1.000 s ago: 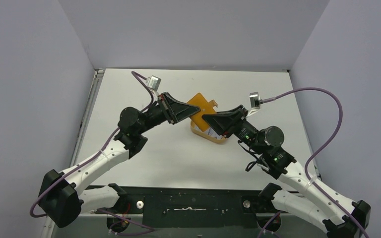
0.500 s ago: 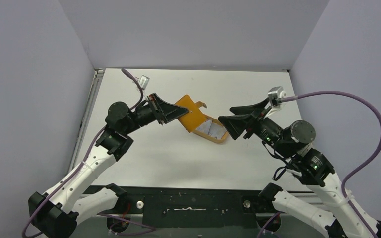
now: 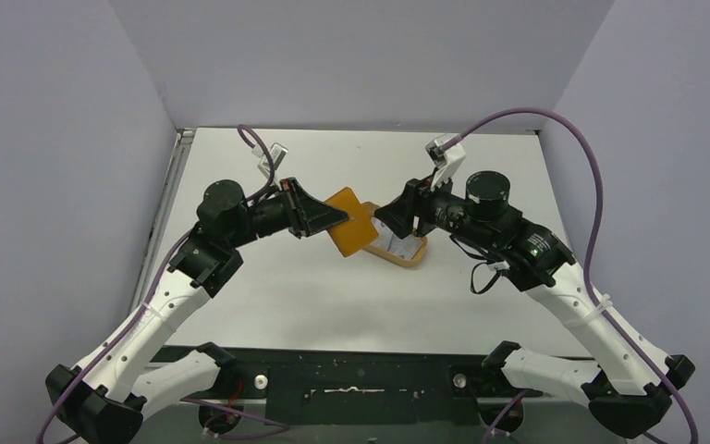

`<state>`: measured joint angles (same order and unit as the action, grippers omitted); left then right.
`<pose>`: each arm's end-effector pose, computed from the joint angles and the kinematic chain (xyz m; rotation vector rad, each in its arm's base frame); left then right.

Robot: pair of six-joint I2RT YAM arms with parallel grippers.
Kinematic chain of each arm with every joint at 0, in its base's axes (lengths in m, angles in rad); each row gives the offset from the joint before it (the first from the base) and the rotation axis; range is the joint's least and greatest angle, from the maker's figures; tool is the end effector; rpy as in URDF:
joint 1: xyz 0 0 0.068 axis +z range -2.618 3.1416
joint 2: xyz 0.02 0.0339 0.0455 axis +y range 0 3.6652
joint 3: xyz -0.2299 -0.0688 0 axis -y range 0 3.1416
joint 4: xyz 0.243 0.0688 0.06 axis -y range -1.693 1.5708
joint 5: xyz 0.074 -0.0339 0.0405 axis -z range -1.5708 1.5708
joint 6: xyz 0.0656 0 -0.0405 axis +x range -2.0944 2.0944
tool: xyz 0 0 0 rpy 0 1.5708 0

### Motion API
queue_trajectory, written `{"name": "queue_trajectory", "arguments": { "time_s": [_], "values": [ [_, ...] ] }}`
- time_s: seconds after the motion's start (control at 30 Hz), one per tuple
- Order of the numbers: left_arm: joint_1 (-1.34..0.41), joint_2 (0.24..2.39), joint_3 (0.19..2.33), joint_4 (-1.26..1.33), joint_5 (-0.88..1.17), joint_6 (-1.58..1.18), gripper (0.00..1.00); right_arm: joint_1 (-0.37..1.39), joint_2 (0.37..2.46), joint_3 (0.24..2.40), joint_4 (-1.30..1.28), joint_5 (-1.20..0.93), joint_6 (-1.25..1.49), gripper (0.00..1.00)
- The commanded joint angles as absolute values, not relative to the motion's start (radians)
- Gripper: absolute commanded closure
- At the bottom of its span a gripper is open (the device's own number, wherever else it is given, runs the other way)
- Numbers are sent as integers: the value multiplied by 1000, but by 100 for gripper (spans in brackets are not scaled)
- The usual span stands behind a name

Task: Put the credit cards into the card holder
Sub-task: Close the card holder at the center of the board.

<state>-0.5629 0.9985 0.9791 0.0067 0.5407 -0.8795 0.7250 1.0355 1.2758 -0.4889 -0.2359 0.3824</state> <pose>0.2102 -0.1726 0.3604 0.1969 1.8021 -1.5039 0.1830 0.1826 0.3934 -0.5019 1.8627 0.9794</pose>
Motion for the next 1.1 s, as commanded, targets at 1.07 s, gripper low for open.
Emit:
{"name": "queue_trajectory", "arguments": {
  "time_s": [1.07],
  "values": [
    [-561,968,1018,24,570,-851,100,661,1048,1249,-390,-434,459,77]
  ]
}}
